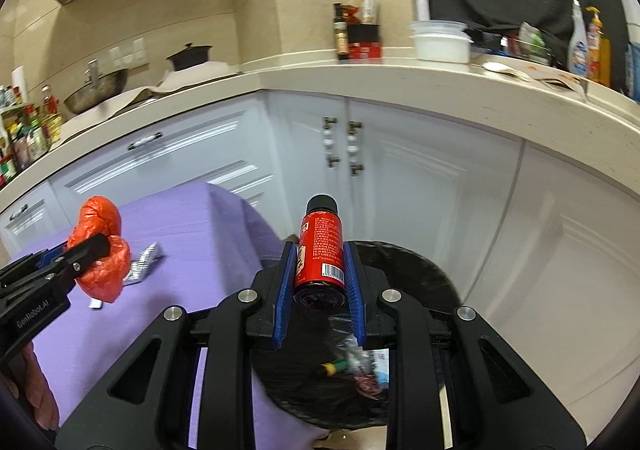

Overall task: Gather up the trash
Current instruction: 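Carry bag and red can over the bin and open both tools to drop them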

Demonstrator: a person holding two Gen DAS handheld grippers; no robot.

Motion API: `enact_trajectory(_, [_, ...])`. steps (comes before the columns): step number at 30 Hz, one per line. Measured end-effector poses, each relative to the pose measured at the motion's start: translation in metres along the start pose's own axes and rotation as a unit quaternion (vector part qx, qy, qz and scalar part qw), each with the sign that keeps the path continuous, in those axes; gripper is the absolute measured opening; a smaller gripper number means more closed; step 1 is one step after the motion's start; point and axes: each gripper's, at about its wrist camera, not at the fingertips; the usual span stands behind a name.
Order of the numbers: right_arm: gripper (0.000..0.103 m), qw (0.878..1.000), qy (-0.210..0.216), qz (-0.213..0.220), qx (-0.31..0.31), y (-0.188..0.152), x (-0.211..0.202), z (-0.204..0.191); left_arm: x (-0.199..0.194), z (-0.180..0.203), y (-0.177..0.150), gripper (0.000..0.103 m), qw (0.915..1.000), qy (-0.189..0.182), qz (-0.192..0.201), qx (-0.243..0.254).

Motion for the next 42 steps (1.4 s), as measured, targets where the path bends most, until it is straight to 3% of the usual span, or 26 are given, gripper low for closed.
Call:
enact_trajectory(14, [0.024, 0.999, -0.029, -0.015, 0.030, -0.024, 0.017, 0.056, 0.046, 0.067, -0.024, 0.036, 0.9983, -0.015, -0.027, 0.050])
enact_trajectory(29, [0.024, 0.998, -0.029, -0.031, 0.042, -0.036, 0.041, 0.071, 0.084, 0.095, -0.036, 0.038, 0.9955, -0.005, -0.060, 0.073])
enact_trajectory(34, [0.031, 0.998, -0.032, -0.037, 0.049, -0.040, 0.049, 0.076, 0.090, 0.094, -0.038, 0.045, 0.9954, 0.000, -0.066, 0.068])
enact_trajectory(42, [0.032, 0.997, -0.033, -0.039, 0.050, -0.042, 0.049, 0.074, 0.087, 0.093, -0.037, 0.060, 0.9959, -0.002, -0.064, 0.063])
Point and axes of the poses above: each gripper's, at about its wrist camera, not at the fingertips, and x roughly the way its jaws point, z to its right, y to its top, and after that the axes turned 14 degrees about -x, right-handed
